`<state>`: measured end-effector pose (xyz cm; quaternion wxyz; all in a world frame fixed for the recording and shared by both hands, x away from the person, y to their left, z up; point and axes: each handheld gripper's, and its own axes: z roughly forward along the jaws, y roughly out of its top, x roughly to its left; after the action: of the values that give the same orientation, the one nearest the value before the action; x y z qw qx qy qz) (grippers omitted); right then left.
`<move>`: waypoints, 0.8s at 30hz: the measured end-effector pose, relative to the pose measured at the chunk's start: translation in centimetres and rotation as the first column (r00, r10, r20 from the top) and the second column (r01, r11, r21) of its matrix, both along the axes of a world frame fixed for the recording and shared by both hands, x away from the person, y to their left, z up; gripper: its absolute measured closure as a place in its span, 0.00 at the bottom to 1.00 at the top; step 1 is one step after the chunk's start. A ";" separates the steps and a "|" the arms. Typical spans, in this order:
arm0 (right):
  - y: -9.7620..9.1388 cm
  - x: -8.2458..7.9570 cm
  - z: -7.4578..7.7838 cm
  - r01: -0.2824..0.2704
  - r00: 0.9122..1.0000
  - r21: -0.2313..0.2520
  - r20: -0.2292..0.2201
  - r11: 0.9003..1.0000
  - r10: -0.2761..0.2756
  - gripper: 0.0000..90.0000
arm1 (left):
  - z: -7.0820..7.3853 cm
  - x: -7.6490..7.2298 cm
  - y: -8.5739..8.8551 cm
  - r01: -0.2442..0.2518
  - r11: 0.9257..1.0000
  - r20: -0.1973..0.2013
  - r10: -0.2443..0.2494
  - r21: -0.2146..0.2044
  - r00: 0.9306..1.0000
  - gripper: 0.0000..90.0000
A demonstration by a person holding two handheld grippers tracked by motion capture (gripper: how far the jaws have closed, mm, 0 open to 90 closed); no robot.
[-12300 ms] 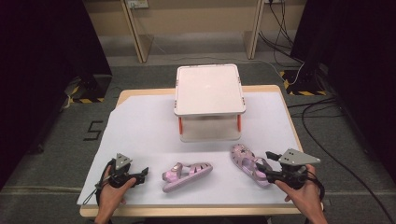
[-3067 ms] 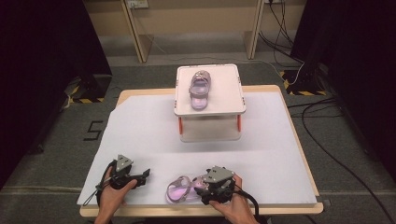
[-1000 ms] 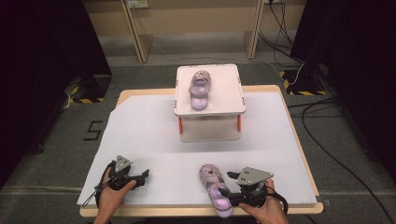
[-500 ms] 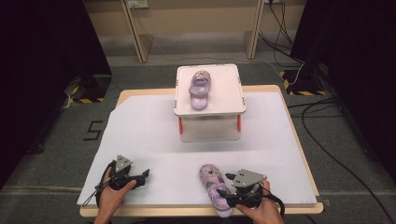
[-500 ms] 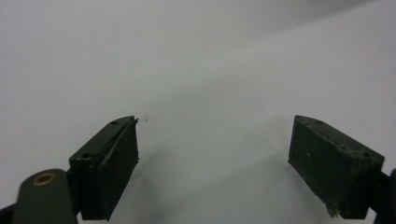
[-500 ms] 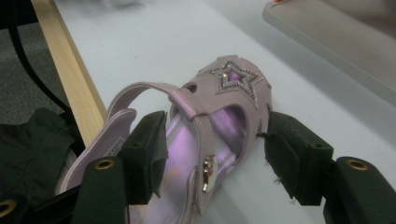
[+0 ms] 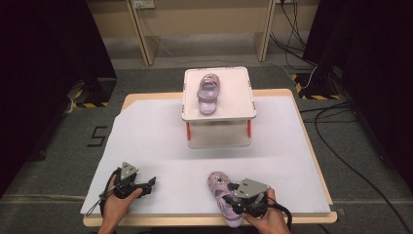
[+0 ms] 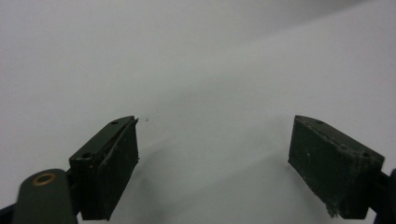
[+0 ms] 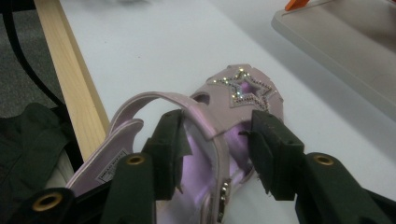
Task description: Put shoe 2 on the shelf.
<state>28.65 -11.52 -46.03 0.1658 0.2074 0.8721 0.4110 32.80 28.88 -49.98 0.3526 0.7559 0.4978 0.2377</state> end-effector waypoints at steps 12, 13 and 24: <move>-0.4 -0.4 1.6 -0.015 0.990 -0.027 0.141 1.000 0.019 0.90 | 0.0 0.0 0.0 0.001 1.000 -0.002 -0.001 0.000 1.000 0.17; -0.6 -0.4 1.8 -0.013 0.987 -0.021 0.158 1.000 0.016 0.91 | 0.0 0.0 0.0 -0.002 1.000 0.000 0.002 -0.001 1.000 0.17; -2.9 1.0 4.7 0.023 0.989 0.105 0.142 0.994 -0.038 0.91 | 0.0 0.1 0.2 -0.007 1.000 0.000 0.007 -0.001 1.000 0.17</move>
<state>29.65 -14.41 -41.37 0.2238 0.1988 0.8323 0.4666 32.89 29.05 -49.97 0.3522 0.7538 0.5007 0.2389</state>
